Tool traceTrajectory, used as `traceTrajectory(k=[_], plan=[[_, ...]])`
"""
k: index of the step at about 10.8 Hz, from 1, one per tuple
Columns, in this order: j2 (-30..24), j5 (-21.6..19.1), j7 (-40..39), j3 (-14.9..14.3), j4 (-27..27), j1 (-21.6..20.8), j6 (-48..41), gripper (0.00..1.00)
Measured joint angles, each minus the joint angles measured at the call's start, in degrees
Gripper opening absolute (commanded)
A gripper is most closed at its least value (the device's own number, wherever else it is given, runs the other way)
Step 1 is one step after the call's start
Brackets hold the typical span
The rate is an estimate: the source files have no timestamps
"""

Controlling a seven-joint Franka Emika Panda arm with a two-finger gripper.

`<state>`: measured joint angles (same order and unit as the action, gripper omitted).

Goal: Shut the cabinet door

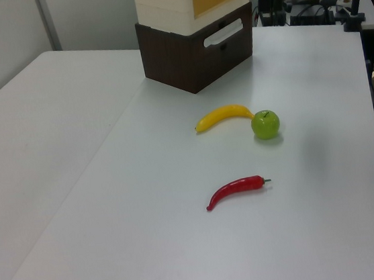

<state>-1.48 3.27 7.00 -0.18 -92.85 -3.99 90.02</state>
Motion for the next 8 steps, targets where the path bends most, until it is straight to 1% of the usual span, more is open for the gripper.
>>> traceTrajectory(k=[4,5,6,7,8], plan=[[0.0,0.0,0.0,0.0,0.0,0.0,0.0,1.00],[0.0,0.0,0.0,0.0,0.0,0.0,0.0,0.90],[0.0,0.0,0.0,0.0,0.0,0.0,0.0,0.62],[0.0,0.0,0.0,0.0,0.0,0.0,0.0,0.37],[0.0,0.0,0.0,0.0,0.0,0.0,0.0,0.15]])
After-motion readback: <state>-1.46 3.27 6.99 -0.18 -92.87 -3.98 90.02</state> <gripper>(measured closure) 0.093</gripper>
